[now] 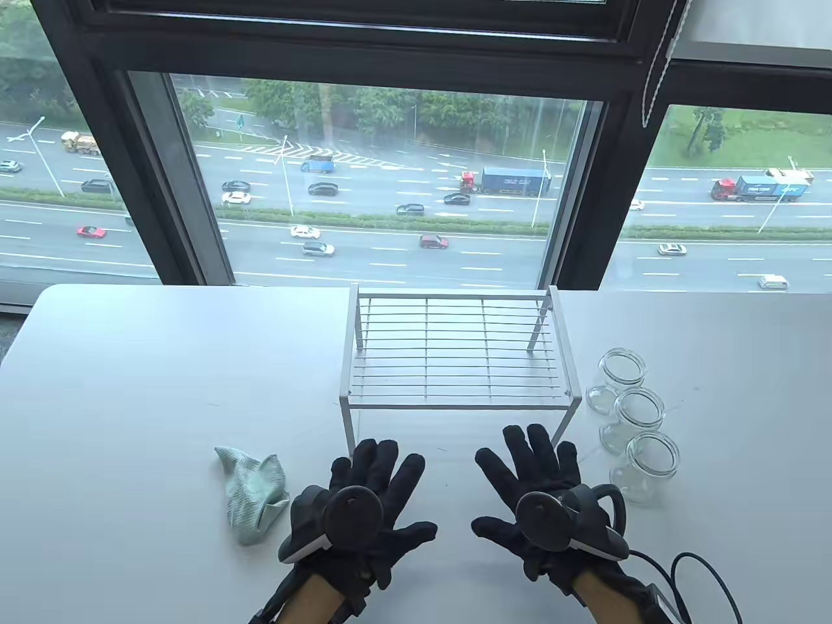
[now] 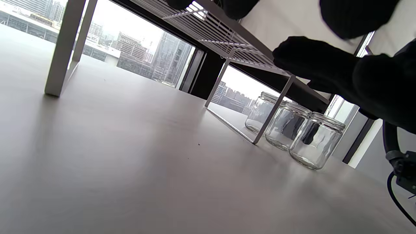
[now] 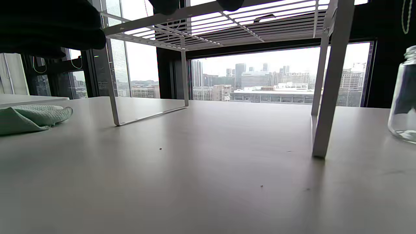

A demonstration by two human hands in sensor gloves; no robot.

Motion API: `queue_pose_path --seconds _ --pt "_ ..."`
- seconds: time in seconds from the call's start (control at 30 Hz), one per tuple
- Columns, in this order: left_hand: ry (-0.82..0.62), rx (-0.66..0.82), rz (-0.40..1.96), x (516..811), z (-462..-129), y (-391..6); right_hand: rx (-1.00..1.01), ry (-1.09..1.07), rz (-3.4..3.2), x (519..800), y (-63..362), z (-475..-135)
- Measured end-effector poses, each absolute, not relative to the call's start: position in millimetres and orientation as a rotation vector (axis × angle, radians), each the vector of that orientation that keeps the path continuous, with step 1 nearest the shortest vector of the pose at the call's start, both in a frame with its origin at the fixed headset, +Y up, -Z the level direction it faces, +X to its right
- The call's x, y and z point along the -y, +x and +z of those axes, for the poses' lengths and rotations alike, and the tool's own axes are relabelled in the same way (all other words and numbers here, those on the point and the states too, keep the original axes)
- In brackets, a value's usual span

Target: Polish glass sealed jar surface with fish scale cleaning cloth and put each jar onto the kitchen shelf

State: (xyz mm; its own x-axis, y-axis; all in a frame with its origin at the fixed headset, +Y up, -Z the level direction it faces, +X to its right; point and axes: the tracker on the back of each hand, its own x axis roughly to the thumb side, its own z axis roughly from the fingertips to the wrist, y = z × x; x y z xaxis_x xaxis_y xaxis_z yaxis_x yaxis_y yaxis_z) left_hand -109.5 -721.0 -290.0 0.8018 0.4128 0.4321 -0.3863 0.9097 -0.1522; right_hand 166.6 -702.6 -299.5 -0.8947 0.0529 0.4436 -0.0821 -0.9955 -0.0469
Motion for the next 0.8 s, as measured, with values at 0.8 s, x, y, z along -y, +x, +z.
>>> queue_pose_path --seconds 0.8 --pt "-0.052 0.472 0.436 720.2 -289.5 -110.0 0.084 0.684 3.009 701.3 165.6 -297.0"
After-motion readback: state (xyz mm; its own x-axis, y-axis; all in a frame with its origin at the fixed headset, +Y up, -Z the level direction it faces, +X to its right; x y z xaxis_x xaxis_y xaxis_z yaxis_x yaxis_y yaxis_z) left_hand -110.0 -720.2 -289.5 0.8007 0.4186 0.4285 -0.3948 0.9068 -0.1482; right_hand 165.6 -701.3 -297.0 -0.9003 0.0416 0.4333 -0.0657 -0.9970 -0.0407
